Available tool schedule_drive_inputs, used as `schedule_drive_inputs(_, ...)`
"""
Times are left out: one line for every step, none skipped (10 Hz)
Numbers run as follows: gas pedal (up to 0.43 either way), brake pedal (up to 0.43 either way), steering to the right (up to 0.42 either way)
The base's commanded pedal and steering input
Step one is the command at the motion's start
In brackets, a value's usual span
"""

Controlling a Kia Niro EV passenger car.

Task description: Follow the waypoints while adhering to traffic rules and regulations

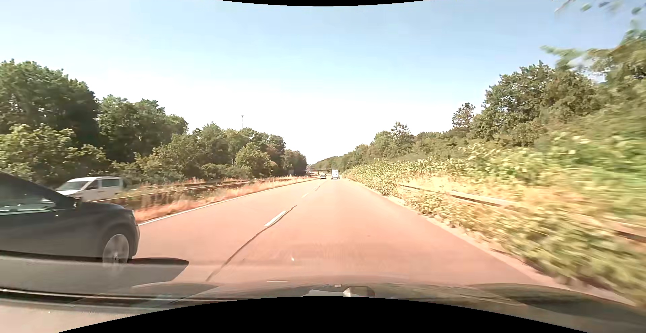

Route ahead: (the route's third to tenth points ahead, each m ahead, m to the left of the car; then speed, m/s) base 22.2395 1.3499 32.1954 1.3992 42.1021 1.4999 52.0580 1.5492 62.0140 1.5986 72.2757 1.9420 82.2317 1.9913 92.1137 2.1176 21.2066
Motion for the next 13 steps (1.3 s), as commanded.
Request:
schedule_drive_inputs(0.138, 0.0, 0.002)
schedule_drive_inputs(0.138, 0.0, 0.002)
schedule_drive_inputs(0.138, 0.0, 0.002)
schedule_drive_inputs(0.138, 0.0, 0.002)
schedule_drive_inputs(0.138, 0.0, 0.002)
schedule_drive_inputs(0.138, 0.0, 0.002)
schedule_drive_inputs(0.138, 0.0, 0.002)
schedule_drive_inputs(0.13, 0.0, 0.002)
schedule_drive_inputs(0.118, 0.0, 0.002)
schedule_drive_inputs(0.118, 0.0, 0.001)
schedule_drive_inputs(0.11, 0.0, 0.002)
schedule_drive_inputs(0.11, 0.0, 0.002)
schedule_drive_inputs(0.087, 0.0, 0.001)
